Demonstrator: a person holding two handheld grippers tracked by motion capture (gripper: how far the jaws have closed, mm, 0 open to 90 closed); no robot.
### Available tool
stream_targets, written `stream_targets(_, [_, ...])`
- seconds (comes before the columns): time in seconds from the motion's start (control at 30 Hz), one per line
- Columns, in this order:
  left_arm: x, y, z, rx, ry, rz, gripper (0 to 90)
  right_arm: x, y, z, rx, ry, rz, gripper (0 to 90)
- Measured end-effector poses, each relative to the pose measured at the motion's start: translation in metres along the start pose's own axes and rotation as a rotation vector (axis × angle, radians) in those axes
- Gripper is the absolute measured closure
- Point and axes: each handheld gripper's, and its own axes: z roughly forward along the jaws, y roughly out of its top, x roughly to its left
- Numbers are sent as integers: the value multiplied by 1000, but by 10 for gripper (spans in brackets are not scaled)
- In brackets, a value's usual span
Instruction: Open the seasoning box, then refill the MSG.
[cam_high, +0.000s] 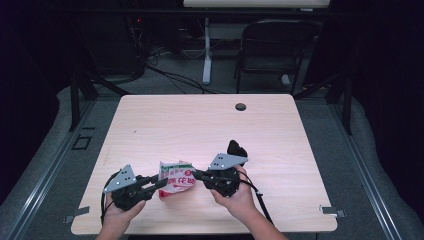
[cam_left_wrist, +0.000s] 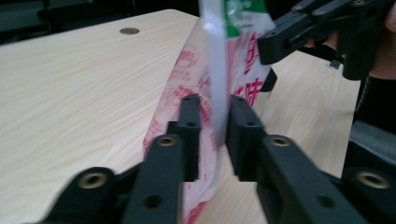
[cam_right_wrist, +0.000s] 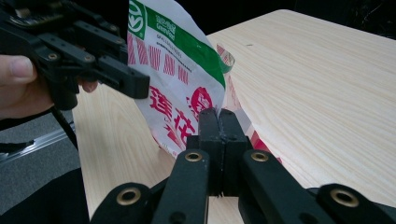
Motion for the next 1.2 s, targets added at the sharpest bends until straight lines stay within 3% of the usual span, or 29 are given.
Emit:
stream_targets(0.03, [1, -2, 1, -2, 11, -14, 663, 0, 0, 0, -4, -1, 1, 900])
stream_targets(0.07, [3, -3, 1, 16, -18, -19, 663, 0, 0, 0, -4, -1, 1, 900])
stream_targets(0.1, [3, -6, 5, 21, 18, -35, 584, -1, 0, 0, -7, -3, 5, 900])
stream_targets(0.17, [4, -8, 7, 30, 7, -38, 545, -1, 0, 0, -7, -7, 7, 900])
stream_targets(0.23, [3, -13, 12, 43, 28, -42, 486, -3, 0, -1, -8, -8, 10, 900])
stream_targets(0.27, [4, -16, 16, 88, 15, -28, 470, -4, -1, -2, -10, -12, 16, 900])
stream_targets(0.53, [3, -24, 29, 112, 16, -25, 410, -5, -6, -5, -16, -8, 27, 900])
stream_targets(0.77, [4, -30, 39, 144, 4, -37, 388, -7, -10, -8, -16, -9, 37, 900])
stream_targets(0.83, [6, -33, 44, 149, -10, -57, 386, -7, -11, -8, -19, -10, 41, 900])
stream_targets(1.07, [8, -37, 51, 151, 6, -67, 314, -7, -13, -9, -24, -7, 51, 900])
stream_targets(1.2, [10, -39, 58, 173, 34, -39, 275, -7, -13, -10, -24, -4, 53, 900])
